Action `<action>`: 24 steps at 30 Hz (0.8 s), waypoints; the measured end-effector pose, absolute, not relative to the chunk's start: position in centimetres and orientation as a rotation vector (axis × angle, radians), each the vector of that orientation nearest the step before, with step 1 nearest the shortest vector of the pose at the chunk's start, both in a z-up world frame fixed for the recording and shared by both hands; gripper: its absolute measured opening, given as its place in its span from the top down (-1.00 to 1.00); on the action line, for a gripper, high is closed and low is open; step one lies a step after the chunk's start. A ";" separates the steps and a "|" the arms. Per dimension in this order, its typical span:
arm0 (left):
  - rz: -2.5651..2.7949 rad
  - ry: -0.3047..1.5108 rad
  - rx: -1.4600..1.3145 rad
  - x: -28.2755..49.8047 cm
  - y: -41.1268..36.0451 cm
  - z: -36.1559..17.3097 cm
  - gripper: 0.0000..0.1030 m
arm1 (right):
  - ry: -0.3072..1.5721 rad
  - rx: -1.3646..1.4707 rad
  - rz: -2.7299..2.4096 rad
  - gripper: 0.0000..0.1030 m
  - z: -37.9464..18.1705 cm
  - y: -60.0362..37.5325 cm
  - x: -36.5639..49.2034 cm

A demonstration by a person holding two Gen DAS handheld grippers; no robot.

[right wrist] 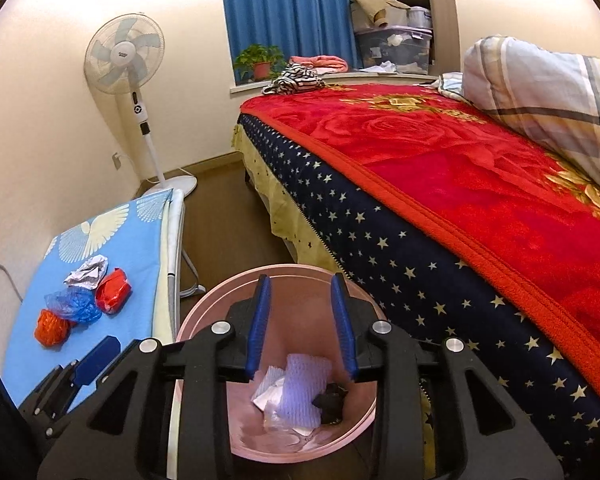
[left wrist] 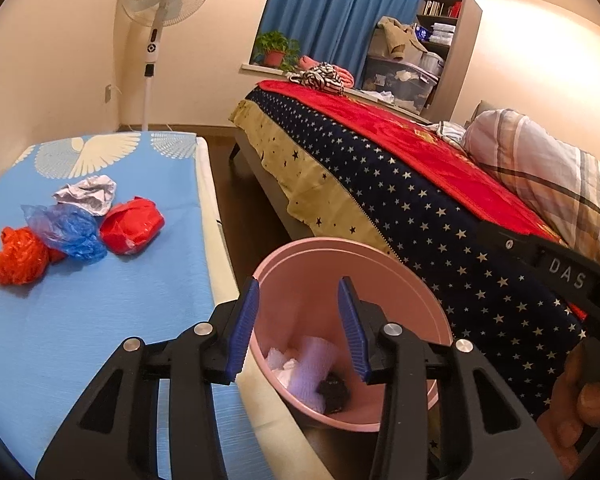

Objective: Collect trash
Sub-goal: 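Open both tools to drop the clear bag and black strip into the bin, then move both open tools back to the orange and red bags on the mattress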

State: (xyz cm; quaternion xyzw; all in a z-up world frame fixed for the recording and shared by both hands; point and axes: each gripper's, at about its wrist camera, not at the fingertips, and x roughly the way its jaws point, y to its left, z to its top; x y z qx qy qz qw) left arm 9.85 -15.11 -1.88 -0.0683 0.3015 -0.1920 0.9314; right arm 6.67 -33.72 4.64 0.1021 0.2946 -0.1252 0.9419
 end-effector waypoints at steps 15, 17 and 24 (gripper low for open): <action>-0.338 0.551 -0.148 7.8 -10.8 0.1 0.31 | 0.568 0.213 -0.172 0.38 5.7 -30.2 5.5; -0.312 0.540 -0.151 7.6 -9.9 0.3 0.33 | 0.566 0.212 -0.153 0.38 5.7 -29.4 5.8; -0.202 0.518 -0.175 7.8 -6.1 0.3 0.38 | 0.554 0.210 -0.053 0.40 5.4 -25.8 7.1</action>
